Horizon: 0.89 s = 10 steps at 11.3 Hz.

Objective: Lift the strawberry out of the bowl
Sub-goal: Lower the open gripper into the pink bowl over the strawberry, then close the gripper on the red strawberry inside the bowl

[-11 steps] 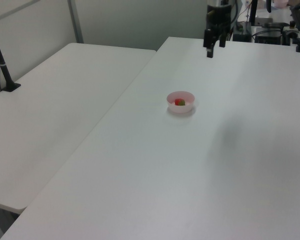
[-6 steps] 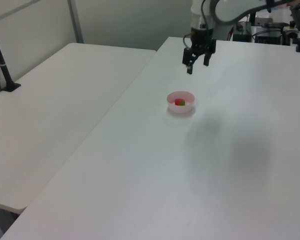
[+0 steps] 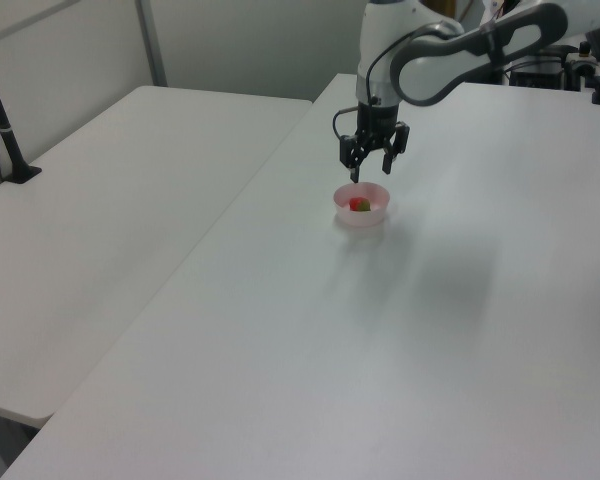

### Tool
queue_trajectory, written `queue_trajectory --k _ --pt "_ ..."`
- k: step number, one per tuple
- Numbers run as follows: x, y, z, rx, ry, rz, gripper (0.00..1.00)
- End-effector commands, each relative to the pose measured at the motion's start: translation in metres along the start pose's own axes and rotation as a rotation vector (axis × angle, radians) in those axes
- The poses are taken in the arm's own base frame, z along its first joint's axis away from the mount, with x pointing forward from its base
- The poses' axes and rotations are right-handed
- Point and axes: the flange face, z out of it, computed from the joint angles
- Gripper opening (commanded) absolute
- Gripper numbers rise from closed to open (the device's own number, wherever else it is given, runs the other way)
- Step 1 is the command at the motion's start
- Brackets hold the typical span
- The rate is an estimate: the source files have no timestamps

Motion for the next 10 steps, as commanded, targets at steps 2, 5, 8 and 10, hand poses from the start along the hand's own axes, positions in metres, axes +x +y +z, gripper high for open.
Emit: queue_trajectory --k 2,5,8,10 --pt "0.006 -0.006 0.027 0.008 0.012 0.058 0.59" --pt "0.008 -0.011 0.038 0.036 0.041 0.057 0.58" --pt "0.006 -0.011 0.052 0.020 0.031 0.047 0.68" --pt "0.003 -0.012 0.060 -0.005 0.039 0.023 0.69"
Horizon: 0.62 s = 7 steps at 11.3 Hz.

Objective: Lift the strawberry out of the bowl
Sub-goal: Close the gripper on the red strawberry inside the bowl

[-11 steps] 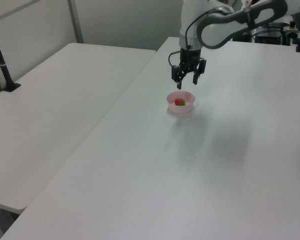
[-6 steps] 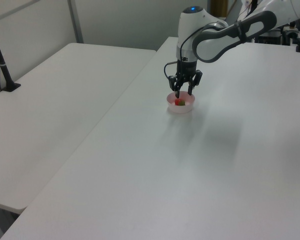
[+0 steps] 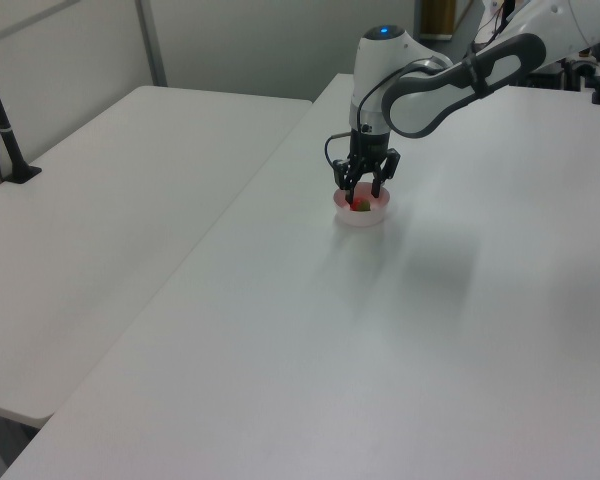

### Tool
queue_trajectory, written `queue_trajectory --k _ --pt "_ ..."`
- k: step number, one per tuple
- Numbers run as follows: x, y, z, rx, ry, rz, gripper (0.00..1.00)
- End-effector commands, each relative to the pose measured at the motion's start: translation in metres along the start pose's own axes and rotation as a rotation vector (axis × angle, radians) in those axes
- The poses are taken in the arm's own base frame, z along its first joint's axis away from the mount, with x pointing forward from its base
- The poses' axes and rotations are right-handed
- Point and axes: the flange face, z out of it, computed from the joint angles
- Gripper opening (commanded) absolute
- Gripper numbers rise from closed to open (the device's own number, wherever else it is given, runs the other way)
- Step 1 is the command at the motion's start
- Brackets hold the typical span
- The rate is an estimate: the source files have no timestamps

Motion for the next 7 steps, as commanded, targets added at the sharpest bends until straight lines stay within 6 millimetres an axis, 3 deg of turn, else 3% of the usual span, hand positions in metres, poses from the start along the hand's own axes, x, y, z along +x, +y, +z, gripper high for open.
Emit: queue_trajectory --k 1,3,6,7 --pt "-0.003 -0.007 0.012 -0.015 0.021 -0.011 0.69" --pt "-0.004 -0.007 0.013 -0.018 0.022 -0.017 0.68" --pt "-0.002 -0.007 0.007 -0.022 0.033 -0.041 0.37" --pt "-0.002 -0.008 -0.001 -0.019 0.037 -0.080 0.32"
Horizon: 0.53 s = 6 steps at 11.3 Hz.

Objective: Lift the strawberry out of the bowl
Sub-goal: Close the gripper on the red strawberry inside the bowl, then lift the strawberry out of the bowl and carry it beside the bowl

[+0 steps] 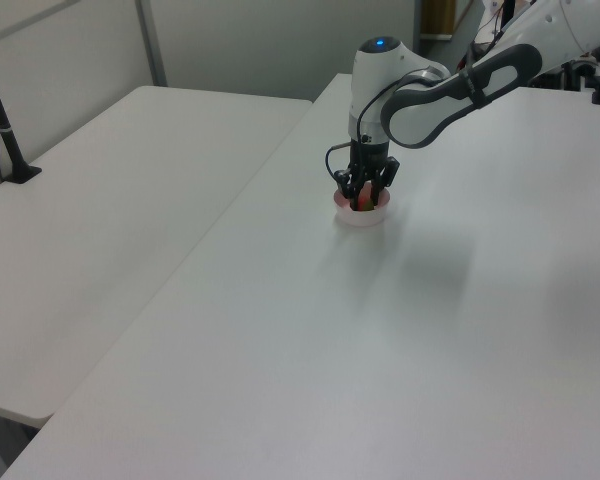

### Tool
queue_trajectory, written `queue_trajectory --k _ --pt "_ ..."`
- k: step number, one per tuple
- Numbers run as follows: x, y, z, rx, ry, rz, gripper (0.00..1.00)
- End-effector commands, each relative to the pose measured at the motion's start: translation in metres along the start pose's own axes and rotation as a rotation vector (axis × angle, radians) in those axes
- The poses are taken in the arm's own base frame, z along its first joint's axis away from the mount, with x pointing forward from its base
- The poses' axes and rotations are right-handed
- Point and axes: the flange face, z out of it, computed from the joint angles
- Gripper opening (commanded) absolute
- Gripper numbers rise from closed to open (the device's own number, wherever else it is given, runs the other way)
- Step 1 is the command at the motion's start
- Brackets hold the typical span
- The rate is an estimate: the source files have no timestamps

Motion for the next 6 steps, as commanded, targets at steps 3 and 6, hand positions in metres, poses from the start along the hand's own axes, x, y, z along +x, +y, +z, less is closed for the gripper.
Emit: queue_trajectory --k 3,6 --pt "-0.003 -0.003 -0.062 0.002 0.014 -0.126 0.31" --pt "0.009 0.018 -0.083 -0.022 0.001 -0.340 0.31"
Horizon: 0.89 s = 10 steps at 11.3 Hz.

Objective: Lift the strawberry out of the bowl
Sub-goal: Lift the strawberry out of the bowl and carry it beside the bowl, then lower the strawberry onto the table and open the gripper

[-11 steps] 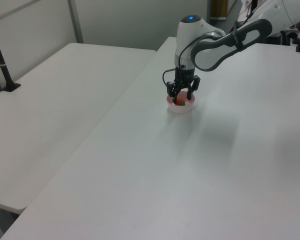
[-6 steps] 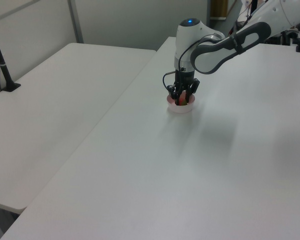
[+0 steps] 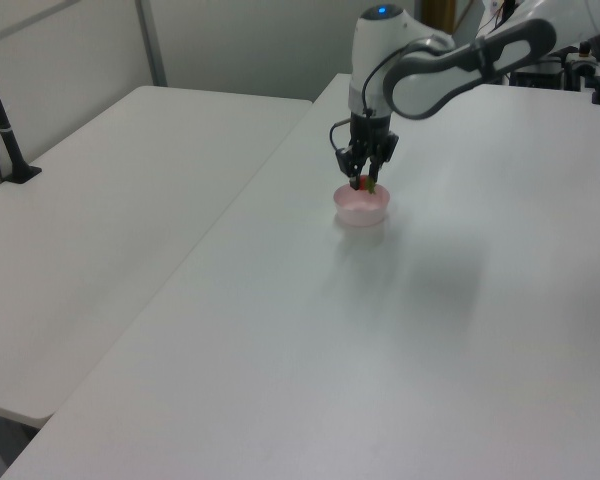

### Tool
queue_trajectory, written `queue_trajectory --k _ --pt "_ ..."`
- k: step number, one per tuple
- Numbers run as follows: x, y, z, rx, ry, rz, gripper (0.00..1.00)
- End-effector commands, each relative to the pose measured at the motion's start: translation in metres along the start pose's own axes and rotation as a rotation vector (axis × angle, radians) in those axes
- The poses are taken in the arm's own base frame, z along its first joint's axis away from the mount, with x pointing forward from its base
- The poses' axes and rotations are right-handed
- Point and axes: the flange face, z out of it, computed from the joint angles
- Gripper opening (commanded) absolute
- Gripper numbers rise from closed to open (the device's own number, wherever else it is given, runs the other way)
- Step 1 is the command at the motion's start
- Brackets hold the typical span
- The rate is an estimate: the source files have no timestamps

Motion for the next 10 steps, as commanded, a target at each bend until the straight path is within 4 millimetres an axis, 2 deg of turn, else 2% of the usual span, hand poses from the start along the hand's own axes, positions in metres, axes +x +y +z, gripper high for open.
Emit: queue_trajectory --k 1,3,5,6,9,10 --pt "0.018 0.044 -0.016 -0.026 -0.003 -0.199 0.31" --pt "0.039 0.088 0.005 -0.041 -0.022 -0.299 0.31" --pt "0.057 0.120 0.029 -0.088 0.015 -0.338 0.31" --pt "0.065 0.135 0.035 -0.104 0.044 -0.342 0.31" --pt "0.066 0.148 0.066 -0.119 0.002 -0.395 0.34" --pt "0.066 0.153 0.069 -0.119 -0.005 -0.393 0.40"
